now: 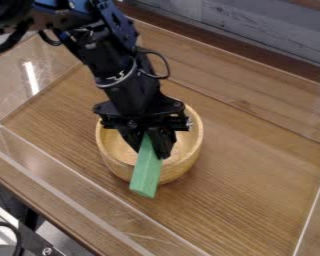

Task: Put the green block in the brown bowl

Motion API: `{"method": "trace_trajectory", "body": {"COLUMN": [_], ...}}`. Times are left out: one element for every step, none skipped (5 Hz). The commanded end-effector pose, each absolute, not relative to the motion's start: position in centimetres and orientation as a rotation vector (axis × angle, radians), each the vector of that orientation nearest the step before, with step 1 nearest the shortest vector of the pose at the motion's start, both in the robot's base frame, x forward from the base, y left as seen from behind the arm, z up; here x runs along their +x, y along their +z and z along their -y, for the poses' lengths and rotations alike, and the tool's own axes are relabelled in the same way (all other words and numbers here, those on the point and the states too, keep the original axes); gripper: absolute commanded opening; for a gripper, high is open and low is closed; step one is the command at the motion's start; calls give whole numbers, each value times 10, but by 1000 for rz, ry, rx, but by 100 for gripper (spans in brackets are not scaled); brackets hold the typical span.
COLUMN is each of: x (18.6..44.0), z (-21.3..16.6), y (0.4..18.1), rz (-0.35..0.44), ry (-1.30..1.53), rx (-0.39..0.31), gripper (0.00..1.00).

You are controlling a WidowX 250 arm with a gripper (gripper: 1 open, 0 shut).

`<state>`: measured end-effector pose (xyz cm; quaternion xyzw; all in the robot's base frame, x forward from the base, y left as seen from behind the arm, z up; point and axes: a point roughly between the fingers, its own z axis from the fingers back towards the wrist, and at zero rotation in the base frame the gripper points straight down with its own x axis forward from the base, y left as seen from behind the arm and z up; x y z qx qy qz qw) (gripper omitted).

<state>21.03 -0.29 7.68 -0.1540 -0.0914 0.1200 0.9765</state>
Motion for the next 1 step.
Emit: {"method": "trace_trajectory", "body": {"x": [217], "z": [-1], "y": [83], "rz": [217], "ry": [254], "rx": [-309], "gripper": [0]}}
